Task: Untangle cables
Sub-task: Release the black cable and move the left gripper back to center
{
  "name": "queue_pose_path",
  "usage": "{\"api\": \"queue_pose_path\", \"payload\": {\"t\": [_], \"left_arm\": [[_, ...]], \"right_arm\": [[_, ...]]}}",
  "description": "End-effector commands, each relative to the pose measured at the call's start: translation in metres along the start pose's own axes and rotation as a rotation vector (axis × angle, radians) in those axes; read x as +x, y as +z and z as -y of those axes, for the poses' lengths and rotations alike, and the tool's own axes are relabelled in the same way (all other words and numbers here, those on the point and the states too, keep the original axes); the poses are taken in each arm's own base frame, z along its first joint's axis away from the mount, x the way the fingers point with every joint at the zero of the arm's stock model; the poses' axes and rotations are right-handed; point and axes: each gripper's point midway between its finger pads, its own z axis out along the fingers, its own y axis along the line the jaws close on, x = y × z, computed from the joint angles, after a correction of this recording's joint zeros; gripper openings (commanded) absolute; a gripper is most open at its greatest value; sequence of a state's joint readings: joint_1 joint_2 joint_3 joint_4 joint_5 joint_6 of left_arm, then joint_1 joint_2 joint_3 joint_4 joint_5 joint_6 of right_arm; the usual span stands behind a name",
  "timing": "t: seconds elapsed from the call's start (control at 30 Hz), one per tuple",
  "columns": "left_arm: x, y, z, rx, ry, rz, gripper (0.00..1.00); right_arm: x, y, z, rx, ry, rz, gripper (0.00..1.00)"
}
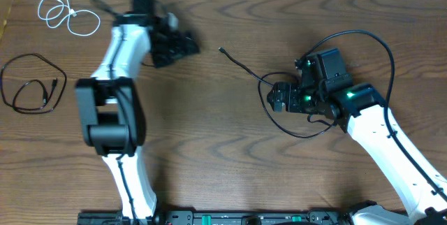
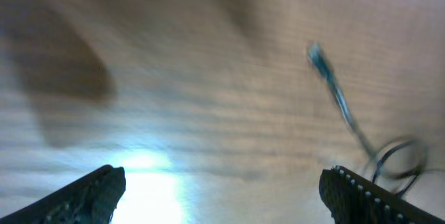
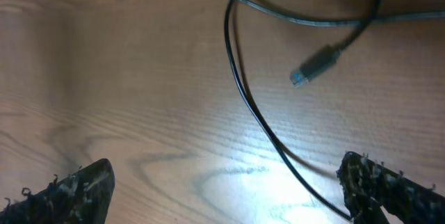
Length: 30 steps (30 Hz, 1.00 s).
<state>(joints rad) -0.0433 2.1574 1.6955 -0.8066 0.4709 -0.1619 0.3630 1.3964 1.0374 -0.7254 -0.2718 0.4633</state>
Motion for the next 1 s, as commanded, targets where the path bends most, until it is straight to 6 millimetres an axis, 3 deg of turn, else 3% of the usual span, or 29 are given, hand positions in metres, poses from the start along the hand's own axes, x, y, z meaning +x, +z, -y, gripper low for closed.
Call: {"api": "queue_pose_path", "payload": {"t": [0.0,0.07,0.17,0.37,0.47,0.5,0.53,0.67,0.83,0.97], "left_arm": [[0.034,0.018,0.010,-0.081,0.022,-0.105,0.94],[0.053,0.012,0.026,-0.085,0.045,-0.154,0.94],[0.066,-0.011,0.046,-0.081,0.078,-0.158,0.94],[0.090,-0.104,0.091,-0.119,0.230,-0.004,0.94],[0.117,-0.140,0.106,-0.154,0.308,0.060,0.94],[0.137,-0.157,0.110,-0.188,0.344,0.114,0.94],[0.144,-0.162,0.108,-0.214,0.339,0.144,0.94],[0.180,-0.168,0.098,-0.249,0.318,0.207,0.95],[0.206,-0.140,0.073,-0.286,0.219,0.133,0.95],[0.212,-0.121,0.060,-0.318,0.109,0.096,0.95]], "right_arm": [[0.008,0.000,0.014,0.030,0.012,-0.039,0.99],[0.013,-0.004,0.027,0.056,0.038,-0.067,0.99],[0.017,-0.009,0.044,0.088,0.097,-0.090,0.99],[0.027,-0.023,0.079,0.148,0.230,-0.137,0.99],[0.033,-0.028,0.089,0.168,0.277,-0.160,0.99],[0.036,-0.031,0.097,0.182,0.310,-0.175,0.99],[0.038,-0.033,0.100,0.187,0.327,-0.178,0.99],[0.041,-0.040,0.114,0.203,0.366,-0.191,0.99],[0.039,-0.042,0.123,0.233,0.346,-0.176,0.99],[0.036,-0.040,0.120,0.229,0.332,-0.168,0.99]]}}
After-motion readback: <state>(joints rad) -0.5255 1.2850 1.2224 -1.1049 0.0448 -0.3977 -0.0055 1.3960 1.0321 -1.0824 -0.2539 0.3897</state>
